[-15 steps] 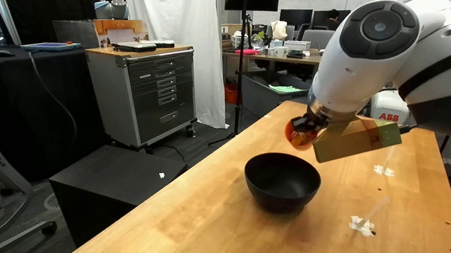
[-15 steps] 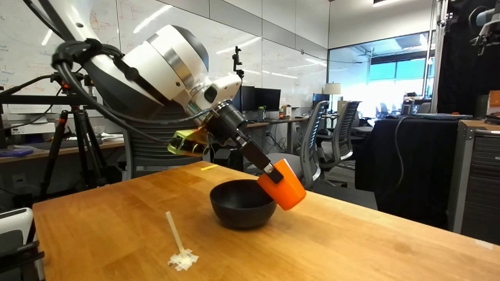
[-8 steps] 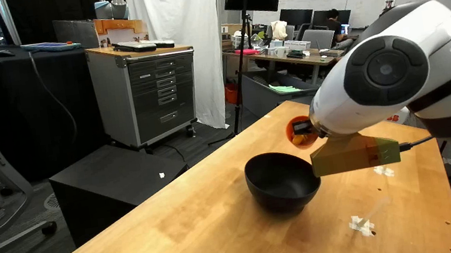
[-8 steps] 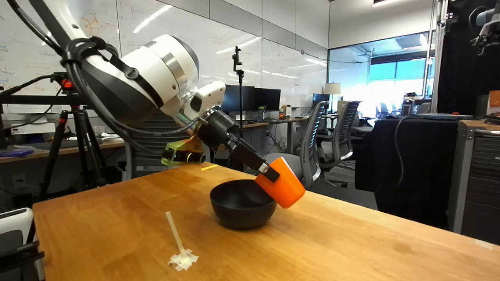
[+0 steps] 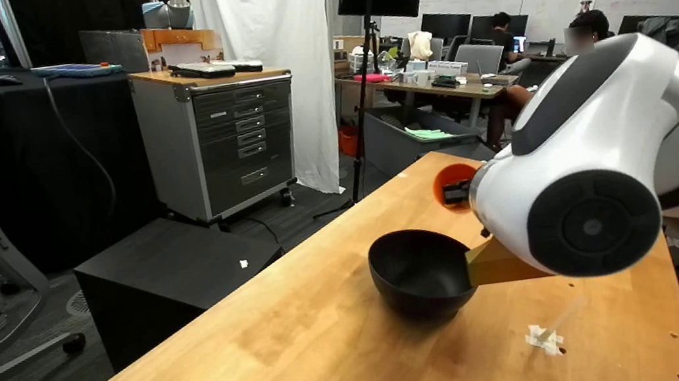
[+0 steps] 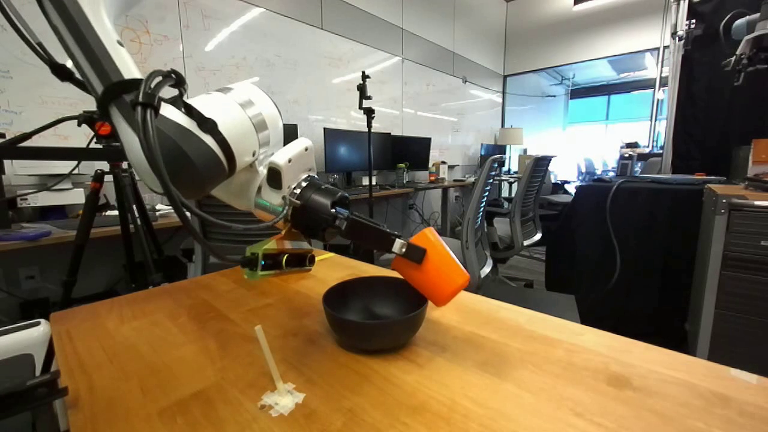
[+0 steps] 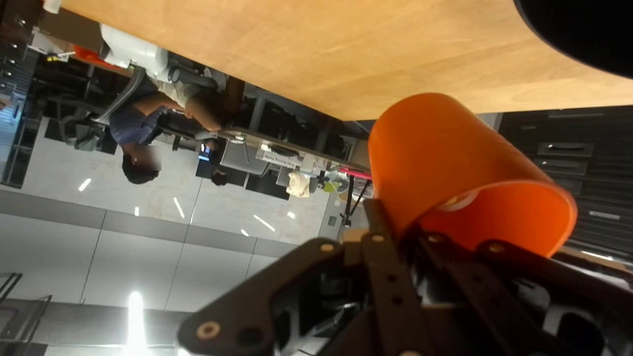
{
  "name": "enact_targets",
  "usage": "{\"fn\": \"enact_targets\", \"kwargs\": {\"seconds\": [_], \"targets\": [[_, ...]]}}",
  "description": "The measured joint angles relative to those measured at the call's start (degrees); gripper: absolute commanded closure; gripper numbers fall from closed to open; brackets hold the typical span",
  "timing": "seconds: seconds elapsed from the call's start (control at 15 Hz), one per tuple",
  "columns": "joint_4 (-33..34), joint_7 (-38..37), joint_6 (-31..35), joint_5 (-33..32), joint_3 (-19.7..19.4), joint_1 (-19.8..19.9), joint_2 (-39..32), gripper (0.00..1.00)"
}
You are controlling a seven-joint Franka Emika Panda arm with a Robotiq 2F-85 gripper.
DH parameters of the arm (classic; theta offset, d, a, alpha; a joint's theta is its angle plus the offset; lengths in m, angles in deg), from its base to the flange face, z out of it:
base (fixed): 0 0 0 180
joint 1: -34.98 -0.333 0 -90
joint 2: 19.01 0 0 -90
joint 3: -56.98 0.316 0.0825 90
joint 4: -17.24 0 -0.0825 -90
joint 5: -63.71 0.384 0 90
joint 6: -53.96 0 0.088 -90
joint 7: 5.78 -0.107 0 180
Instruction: Pour the contents in the orange cup into the black bowl
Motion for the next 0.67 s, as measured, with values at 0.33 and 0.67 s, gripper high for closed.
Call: {"fn": "enact_targets", "kwargs": {"seconds": [0.33, 0.67], "targets": [[0.3, -6.2, -15.7, -7.8, 20.5, 16.7, 4.5, 0.93], [0.7, -9.3, -26.9, -12.6, 39.4, 33.7, 4.6, 0.92]]}}
